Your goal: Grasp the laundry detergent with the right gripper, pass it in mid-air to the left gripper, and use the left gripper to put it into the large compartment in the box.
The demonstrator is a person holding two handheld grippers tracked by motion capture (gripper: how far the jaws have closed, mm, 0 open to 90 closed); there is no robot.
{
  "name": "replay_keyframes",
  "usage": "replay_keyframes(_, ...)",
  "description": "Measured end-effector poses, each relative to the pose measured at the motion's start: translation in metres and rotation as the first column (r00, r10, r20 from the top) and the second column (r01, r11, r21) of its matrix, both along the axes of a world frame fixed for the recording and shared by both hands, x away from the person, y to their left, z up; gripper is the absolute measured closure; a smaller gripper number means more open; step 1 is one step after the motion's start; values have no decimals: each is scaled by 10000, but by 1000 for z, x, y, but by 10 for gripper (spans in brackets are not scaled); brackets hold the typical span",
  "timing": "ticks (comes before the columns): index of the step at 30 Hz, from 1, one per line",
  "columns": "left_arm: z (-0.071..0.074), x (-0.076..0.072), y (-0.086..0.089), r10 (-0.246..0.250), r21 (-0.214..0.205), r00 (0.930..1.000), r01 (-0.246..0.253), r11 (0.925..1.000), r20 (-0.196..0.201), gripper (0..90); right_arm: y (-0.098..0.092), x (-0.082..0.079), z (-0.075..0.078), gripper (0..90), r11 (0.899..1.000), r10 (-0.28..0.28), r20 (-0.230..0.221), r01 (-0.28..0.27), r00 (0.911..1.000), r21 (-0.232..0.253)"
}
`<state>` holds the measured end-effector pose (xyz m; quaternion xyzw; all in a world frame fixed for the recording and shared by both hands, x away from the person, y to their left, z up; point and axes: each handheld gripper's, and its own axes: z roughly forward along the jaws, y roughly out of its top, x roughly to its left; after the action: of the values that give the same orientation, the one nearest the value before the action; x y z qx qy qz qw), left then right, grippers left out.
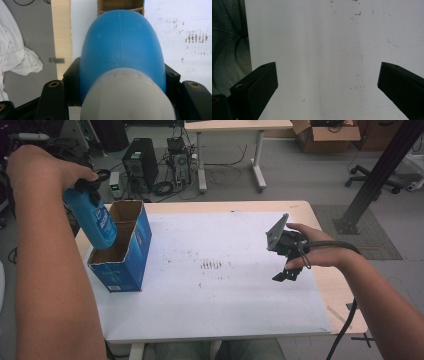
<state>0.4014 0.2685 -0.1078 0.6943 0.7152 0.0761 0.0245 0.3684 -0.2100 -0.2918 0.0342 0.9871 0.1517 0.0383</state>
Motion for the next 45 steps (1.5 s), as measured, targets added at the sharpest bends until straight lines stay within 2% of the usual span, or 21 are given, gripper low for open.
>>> replay_keyframes(14, -42, 8, 0, -142, -203, 9992, 134, 9997, -387, 381, 1, -2, -4, 30, 10000, 30, -61, -30, 10000, 54)
replay_keyframes(19, -57, 10, -1, -205, -75, 9983, 201, 9998, -539, 381, 2, -2, -5, 30, 10000, 31, -65, -31, 10000, 45)
replay_keyframes(26, -82, 14, 0, -257, -161, 9970, 246, 9996, -730, 381, 4, -4, -7, 30, 10000, 85, -115, -85, 9999, 22)
replay_keyframes(35, -107, 17, 2, -251, 1, 9952, 252, 9997, -948, 381, 4, -3, -8, 29, 10000, 69, -179, -69, 9998, 33)
replay_keyframes(45, -134, 19, 2, -267, -167, 9932, 249, 9995, -1134, 381, 4, -3, -10, 30, 10000, 81, -270, -81, 9996, -13)
